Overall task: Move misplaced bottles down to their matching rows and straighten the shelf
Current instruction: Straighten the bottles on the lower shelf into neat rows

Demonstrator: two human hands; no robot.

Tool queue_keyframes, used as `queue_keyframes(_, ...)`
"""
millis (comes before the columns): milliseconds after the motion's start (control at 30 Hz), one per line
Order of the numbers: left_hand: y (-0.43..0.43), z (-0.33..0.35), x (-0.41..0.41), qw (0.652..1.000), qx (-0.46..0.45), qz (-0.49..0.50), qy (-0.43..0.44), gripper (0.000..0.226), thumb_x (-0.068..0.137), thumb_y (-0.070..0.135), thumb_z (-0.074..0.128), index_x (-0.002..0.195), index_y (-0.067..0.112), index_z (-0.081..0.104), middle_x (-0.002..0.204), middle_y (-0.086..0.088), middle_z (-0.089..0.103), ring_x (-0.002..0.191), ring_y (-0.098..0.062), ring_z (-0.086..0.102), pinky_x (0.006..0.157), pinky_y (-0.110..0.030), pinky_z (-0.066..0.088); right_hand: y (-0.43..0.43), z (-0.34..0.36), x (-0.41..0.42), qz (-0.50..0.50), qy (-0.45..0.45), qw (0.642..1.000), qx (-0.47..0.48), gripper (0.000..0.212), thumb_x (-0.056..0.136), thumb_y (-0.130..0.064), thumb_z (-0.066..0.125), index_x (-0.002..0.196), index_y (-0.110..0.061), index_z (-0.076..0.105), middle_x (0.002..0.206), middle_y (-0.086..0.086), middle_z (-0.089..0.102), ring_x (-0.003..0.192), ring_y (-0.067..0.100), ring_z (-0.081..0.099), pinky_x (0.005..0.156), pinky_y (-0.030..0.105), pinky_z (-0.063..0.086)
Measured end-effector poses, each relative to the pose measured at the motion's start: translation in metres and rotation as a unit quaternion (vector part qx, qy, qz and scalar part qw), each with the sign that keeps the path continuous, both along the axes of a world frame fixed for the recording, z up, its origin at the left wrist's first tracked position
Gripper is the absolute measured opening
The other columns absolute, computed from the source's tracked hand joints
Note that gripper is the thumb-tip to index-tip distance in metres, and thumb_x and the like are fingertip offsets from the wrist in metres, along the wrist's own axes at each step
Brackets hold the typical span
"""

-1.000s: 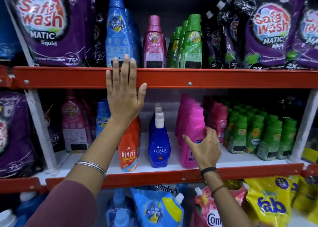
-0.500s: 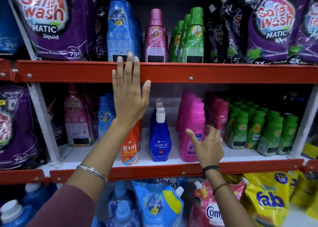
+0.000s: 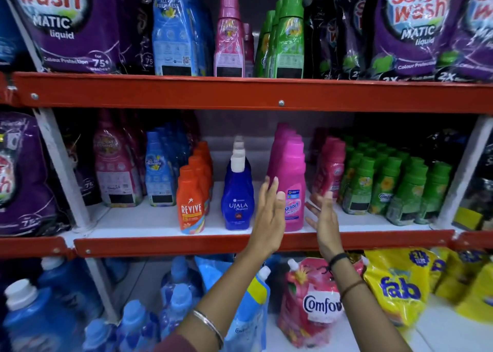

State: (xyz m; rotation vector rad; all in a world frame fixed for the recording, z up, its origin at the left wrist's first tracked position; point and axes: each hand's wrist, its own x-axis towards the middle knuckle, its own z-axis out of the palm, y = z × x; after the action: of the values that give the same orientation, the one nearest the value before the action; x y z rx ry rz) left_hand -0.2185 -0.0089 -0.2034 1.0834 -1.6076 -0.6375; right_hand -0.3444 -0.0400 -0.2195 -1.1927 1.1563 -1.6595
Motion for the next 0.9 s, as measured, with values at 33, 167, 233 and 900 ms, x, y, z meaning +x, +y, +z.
queue_keyframes(33,-0.001,-0.006,-0.003,0.999,0.042,0.007,0.003,0.052,0.101,0.045,0.02,0.151,0.033,0.011,0.16,0.011,-0.001,0.141,0.006,-0.003,0.115,-0.024,0.001,0.001,0.0,-0.001,0.01,0.005,1.0,0.004,0.092,0.073,-0.076,0.029,0.135,-0.01,0.043,0.139,0.008,0.048,0.122,0.023,0.051,0.105,0.044,0.04)
queue_keyframes(167,-0.007,-0.022,-0.01,0.996,0.073,0.053,-0.027,0.058,0.1,0.048,0.02,0.153,0.028,0.007,0.162,-0.005,0.006,0.147,-0.015,0.009,0.109,-0.023,0.008,0.0,-0.002,-0.007,0.045,0.071,0.996,-0.005,0.072,0.079,-0.066,0.03,0.127,-0.017,0.051,0.13,0.01,0.056,0.113,0.023,0.057,0.101,0.043,0.045)
queue_keyframes(233,-0.011,-0.024,-0.011,0.995,0.066,0.065,-0.043,0.062,0.098,0.054,0.019,0.153,0.027,0.014,0.157,-0.007,0.022,0.144,-0.018,0.023,0.113,-0.025,0.013,0.0,-0.003,-0.01,0.054,0.1,0.993,-0.021,0.058,0.08,-0.064,0.03,0.118,-0.027,0.054,0.118,0.007,0.061,0.104,0.02,0.061,0.097,0.041,0.048)
queue_keyframes(900,-0.031,-0.02,-0.007,0.992,0.081,0.057,-0.074,0.07,0.085,0.064,0.002,0.148,0.043,0.024,0.112,-0.015,0.068,0.094,-0.03,0.064,0.088,-0.037,0.052,-0.008,-0.011,-0.017,-0.007,0.094,0.995,-0.022,0.08,0.079,-0.072,0.026,0.119,-0.013,0.063,0.119,0.015,0.066,0.106,0.024,0.063,0.096,0.048,0.05)
